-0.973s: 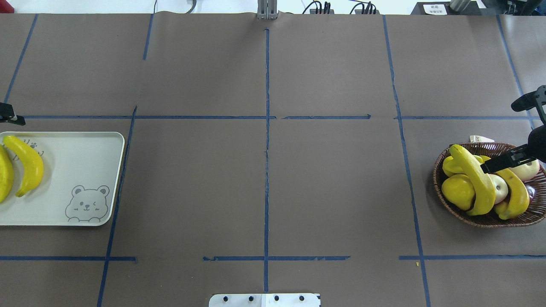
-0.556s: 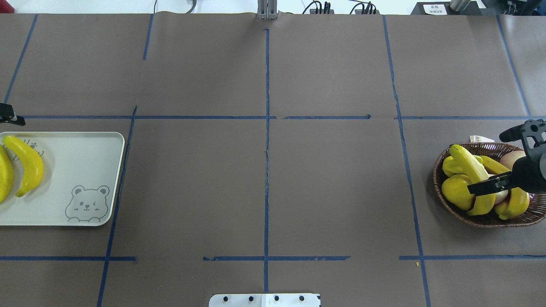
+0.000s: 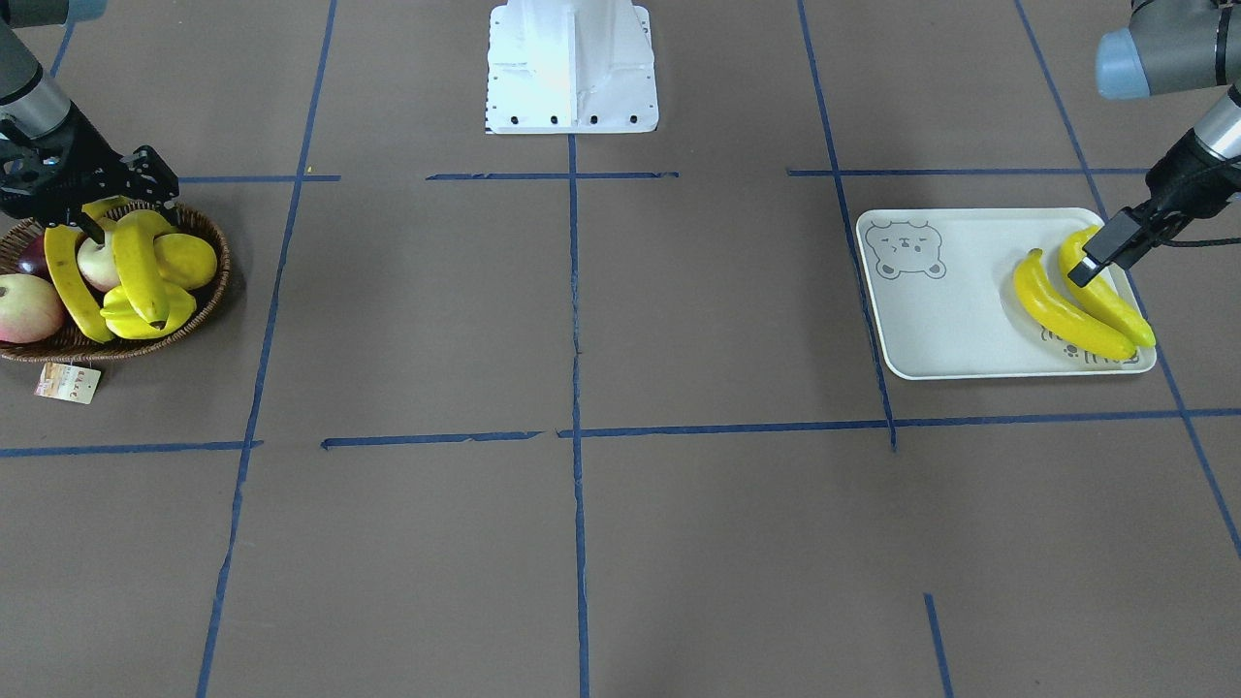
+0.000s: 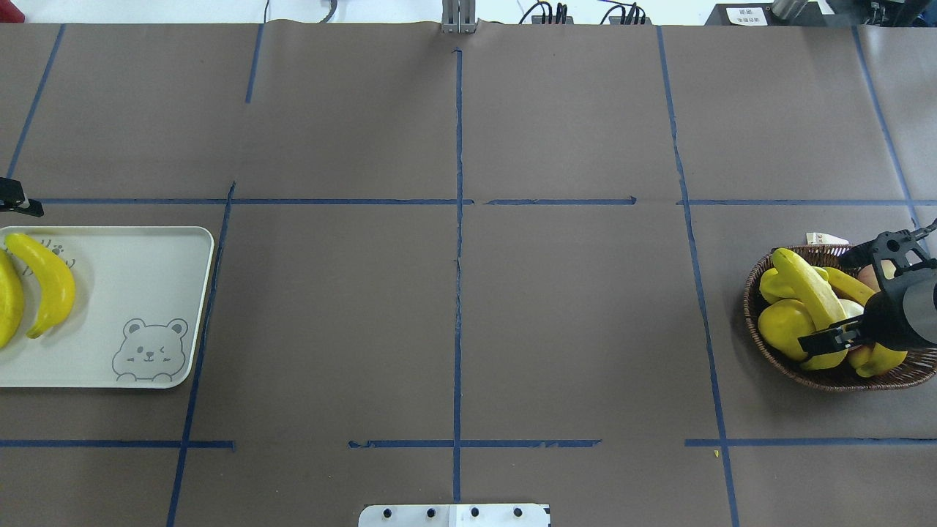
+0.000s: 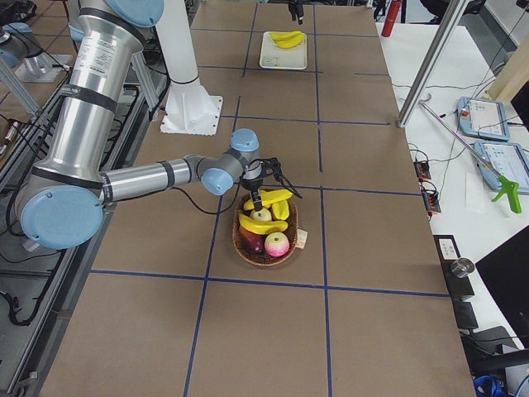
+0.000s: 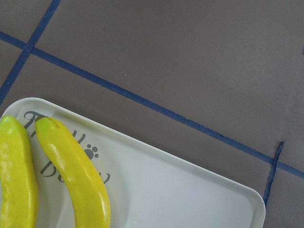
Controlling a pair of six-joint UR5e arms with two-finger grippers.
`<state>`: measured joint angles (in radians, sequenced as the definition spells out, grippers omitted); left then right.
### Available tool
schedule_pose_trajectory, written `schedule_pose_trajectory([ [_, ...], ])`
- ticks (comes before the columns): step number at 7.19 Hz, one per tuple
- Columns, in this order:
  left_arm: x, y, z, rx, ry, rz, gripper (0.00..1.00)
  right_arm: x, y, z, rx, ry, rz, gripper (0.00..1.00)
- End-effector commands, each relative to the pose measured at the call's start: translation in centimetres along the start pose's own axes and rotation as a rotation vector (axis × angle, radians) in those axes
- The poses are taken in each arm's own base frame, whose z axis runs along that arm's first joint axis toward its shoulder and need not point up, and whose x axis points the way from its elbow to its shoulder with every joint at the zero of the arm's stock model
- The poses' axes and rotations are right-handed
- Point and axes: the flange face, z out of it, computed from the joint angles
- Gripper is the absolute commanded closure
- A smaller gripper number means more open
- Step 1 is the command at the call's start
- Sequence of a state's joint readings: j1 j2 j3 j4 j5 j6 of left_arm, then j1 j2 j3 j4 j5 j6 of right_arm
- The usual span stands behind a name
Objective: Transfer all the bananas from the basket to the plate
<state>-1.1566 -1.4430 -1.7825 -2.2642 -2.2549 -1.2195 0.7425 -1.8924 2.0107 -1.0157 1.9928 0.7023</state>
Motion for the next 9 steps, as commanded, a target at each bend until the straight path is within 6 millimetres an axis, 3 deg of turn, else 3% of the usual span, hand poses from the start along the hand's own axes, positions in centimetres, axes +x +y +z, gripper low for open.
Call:
schedule_pose_trajectory([
  [1,-0.1,0.0,0.0,0.000,-0.001,-0.001,0.00,0.0,0.1,0.1,-0.005,0.002,-0.003,0.61],
  [2,-0.1,0.0,0.0,0.000,-0.001,-0.002,0.00,0.1,0.1,0.1,-0.005,0.003,-0.001,0.85],
  [4,-0.1,0.0,0.0,0.000,-0.001,-0.002,0.00,0.1,0.2,-0.4,0.000,-0.001,-0.002,0.95],
  [6,-0.1,0.0,0.0,0.000,-0.001,-0.004,0.00,0.1,0.2,-2.8,0.020,-0.029,0.008,0.98],
  [9,0.5,0.1,-0.2,0.000,0.007,0.001,0.00,2.2,-1.5,-7.8,0.069,-0.119,0.089,1.00],
])
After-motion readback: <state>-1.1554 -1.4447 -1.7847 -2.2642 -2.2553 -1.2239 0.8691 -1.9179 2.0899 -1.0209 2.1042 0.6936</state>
